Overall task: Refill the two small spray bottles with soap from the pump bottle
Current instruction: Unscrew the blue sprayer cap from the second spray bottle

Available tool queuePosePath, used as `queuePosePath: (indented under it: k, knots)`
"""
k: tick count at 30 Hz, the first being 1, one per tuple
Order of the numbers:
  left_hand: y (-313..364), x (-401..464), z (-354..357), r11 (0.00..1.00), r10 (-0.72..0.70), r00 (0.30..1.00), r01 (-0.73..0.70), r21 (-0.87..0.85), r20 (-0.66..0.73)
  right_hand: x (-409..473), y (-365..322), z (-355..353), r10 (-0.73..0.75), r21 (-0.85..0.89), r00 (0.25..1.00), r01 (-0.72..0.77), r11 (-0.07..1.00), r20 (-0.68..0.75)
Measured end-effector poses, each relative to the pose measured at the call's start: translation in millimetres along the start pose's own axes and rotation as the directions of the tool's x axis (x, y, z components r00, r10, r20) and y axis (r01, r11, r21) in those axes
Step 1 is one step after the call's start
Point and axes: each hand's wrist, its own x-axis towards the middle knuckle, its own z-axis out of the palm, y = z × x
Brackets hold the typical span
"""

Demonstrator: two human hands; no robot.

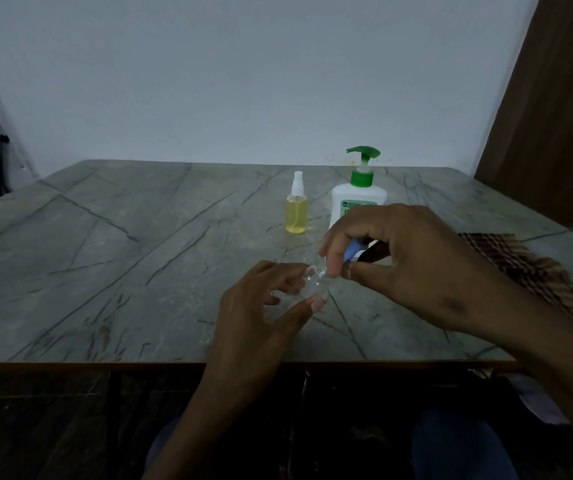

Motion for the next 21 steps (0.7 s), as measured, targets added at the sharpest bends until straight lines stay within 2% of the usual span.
queuePosePath:
  k: [6, 10, 13, 16, 18, 21]
  knots:
    - [3, 0, -2, 1.0, 0.004, 1.0, -0.004, -0.02, -0.008, -5, -1, -15, -0.04, -0.007, 0.999, 0.04, 0.999, -0.012]
    - [3, 0, -3, 0.999, 0.001, 1.0, -0.002, -0.038, -0.014, -26, 7, -54, -0.042, 0.018, 0.985, 0.046, 0.999, -0.169]
    - [2, 0, -2, 0.999, 0.0, 1.0, -0.001, -0.052, -0.022, -43, 48, -90, 0.065, -0.018, 0.957, -0.073, 0.997, -0.282]
    - [2, -1, -2, 0.998, -0.001, 1.0, -0.001, -0.056, -0.027, -74, 83, -118, 0.223, 0.138, 0.88, -0.181, 0.974, -0.419]
    - [3, -1, -1, 0.999, 0.005, 1.0, -0.006, -0.053, -0.022, -89, 98, -119, 0.278, 0.132, 0.812, -0.245, 0.96, -0.514]
    - [5, -1, -2, 0.999, 0.009, 1.0, -0.01, -0.044, -0.024, -104, 112, -103, 0.337, 0.088, 0.768, -0.348, 0.933, -0.545]
